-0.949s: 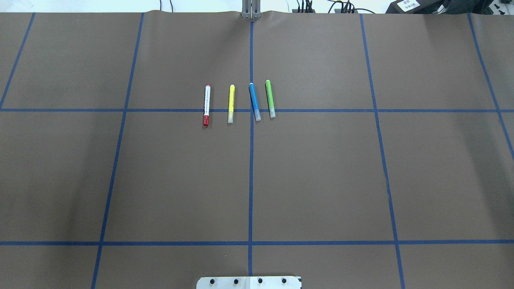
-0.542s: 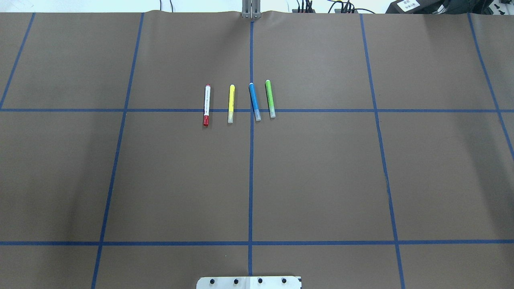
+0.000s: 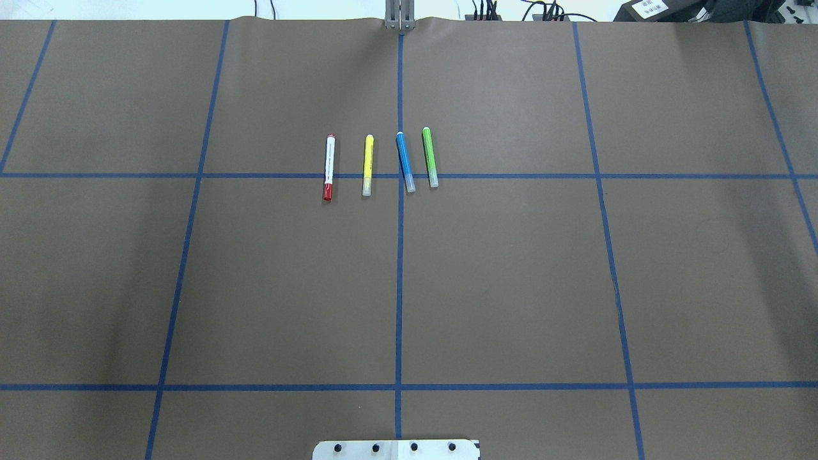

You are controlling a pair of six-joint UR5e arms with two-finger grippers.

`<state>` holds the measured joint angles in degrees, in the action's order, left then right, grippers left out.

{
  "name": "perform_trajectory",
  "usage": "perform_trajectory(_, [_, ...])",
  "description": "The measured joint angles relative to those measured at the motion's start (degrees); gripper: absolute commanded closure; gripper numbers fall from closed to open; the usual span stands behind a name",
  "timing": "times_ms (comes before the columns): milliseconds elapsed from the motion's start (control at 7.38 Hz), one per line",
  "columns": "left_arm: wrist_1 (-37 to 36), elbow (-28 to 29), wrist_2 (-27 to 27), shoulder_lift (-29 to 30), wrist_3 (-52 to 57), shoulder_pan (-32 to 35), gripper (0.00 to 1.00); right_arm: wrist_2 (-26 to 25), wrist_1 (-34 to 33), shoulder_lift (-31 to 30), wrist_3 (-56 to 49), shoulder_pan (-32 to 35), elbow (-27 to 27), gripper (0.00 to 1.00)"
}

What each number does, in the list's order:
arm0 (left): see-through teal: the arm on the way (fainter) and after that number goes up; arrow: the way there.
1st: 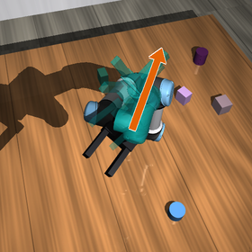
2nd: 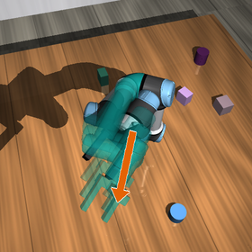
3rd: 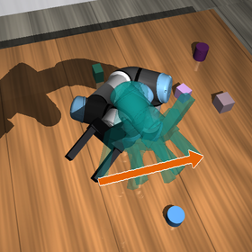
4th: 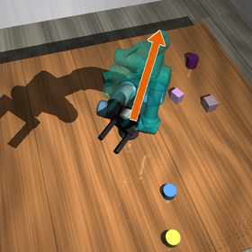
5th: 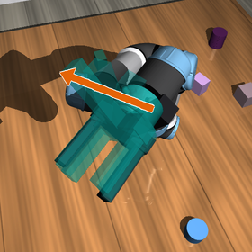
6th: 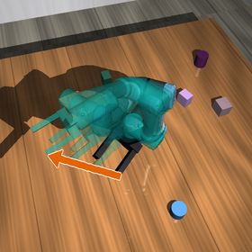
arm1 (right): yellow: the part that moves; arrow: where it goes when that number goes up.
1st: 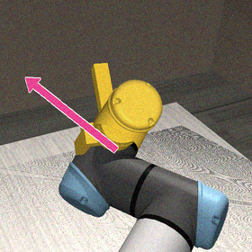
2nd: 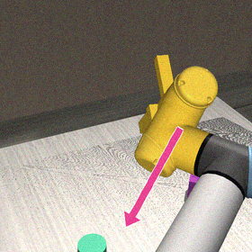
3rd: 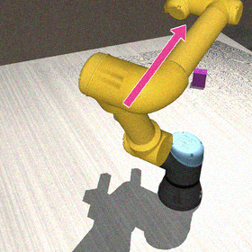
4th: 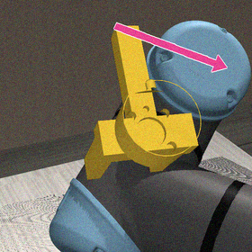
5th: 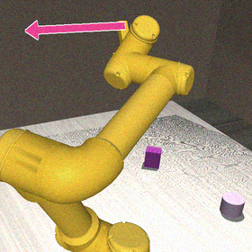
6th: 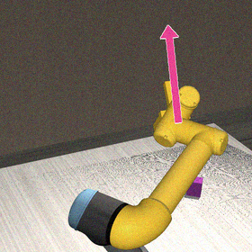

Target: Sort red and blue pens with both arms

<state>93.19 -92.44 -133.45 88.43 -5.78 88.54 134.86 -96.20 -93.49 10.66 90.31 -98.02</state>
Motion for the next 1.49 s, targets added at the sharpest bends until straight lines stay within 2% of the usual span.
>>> perform_trajectory(949, [0.14, -0.49, 0.02, 1.01, -0.24, -0.32, 0.00, -0.20, 0.05, 1.21, -0.03, -0.15, -0.69, 0.00])
perform_trajectory(1220, [-0.18, -0.61, 0.01, 4.54, -0.42, -0.57, 0.00, -0.28, -0.02, 2.87, 0.02, -1.87, -0.85, 0.00])
perform_trajectory(1491, [-0.43, -0.72, 0.28, 9.85, -0.92, -2.44, 0.00, -0.47, -0.22, 8.00, 0.11, -5.78, -0.70, 0.00])
